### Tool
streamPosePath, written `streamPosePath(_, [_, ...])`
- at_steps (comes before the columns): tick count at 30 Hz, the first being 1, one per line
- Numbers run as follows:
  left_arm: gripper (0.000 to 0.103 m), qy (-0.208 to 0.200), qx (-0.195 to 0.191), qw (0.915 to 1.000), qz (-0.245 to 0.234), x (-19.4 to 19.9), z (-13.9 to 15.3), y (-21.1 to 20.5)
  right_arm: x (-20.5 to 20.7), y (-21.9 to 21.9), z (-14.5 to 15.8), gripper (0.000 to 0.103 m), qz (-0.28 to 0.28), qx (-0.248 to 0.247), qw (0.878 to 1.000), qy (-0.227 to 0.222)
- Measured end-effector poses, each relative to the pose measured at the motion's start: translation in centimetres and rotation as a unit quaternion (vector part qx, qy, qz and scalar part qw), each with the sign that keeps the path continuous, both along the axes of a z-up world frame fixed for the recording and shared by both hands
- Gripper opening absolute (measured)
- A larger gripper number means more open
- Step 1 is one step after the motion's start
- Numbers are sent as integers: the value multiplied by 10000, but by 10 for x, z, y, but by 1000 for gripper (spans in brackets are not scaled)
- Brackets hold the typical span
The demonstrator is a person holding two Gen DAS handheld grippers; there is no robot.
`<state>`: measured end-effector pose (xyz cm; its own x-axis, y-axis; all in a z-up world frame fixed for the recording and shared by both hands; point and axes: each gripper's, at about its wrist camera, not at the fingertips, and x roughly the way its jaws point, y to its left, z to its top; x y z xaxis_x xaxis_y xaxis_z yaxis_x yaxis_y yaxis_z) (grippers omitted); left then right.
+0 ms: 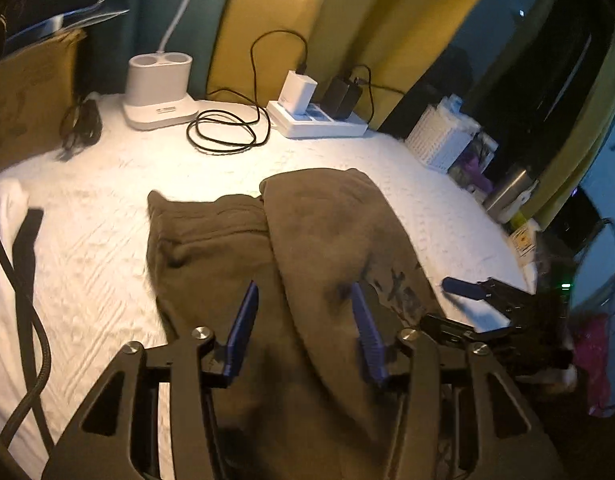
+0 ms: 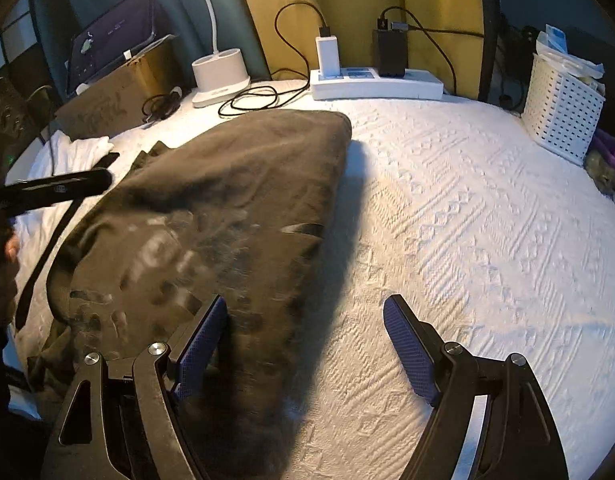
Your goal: Fold small clothes
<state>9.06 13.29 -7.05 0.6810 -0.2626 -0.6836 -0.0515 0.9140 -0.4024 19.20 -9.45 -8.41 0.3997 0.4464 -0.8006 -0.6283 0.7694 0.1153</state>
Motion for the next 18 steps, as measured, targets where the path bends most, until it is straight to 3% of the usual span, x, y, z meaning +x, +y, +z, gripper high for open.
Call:
streamPosePath(7, [49,229,-99,9984,-504,-38,-16,-20,-8,-6,3,82,-135,-67,9998,-95])
streamPosePath(16, [49,722,227,9914,-1066,-72,-41,-64,-35,-29,24,82,-348,42,9987,-377])
streamPosePath(17, [49,656,282,9917,-1070,-75,-41,-65,-39,-31,26,82,-340,56,9986,-396])
streamPosePath(18, [39,579,346,9917,-1093,-79,-40,-68,-44,-33,28,82,-330,67,9986,-418])
